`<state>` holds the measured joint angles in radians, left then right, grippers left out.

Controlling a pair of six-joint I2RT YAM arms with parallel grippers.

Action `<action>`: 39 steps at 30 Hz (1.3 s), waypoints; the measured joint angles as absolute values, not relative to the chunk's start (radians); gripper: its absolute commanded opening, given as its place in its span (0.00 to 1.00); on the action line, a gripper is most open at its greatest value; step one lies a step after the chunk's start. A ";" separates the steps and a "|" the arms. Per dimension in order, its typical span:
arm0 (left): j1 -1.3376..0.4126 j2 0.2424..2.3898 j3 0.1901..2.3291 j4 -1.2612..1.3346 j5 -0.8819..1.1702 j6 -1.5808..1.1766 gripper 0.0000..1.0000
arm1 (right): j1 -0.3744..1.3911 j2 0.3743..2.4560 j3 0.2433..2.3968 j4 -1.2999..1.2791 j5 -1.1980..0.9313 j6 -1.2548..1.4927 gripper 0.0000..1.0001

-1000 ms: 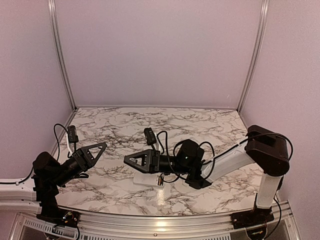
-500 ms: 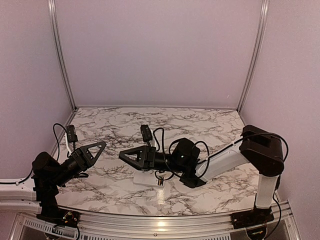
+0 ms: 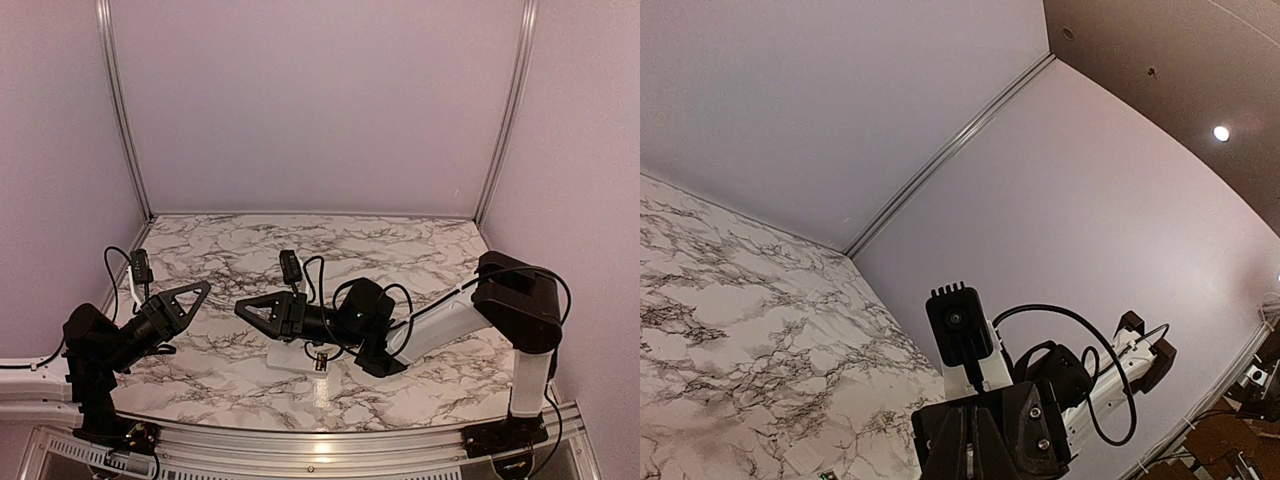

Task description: Unload the batteries from the remote control

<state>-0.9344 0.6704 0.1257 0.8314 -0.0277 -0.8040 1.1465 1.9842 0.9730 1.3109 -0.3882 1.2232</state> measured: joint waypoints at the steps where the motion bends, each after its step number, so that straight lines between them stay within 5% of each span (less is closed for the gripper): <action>1: -0.934 0.669 0.126 0.831 -0.028 -0.804 0.00 | 1.147 1.986 0.974 1.311 -0.384 1.223 0.28; 39: -0.934 0.666 0.126 0.841 -0.038 -0.804 0.00 | 1.153 1.992 1.005 1.311 -0.331 1.192 0.19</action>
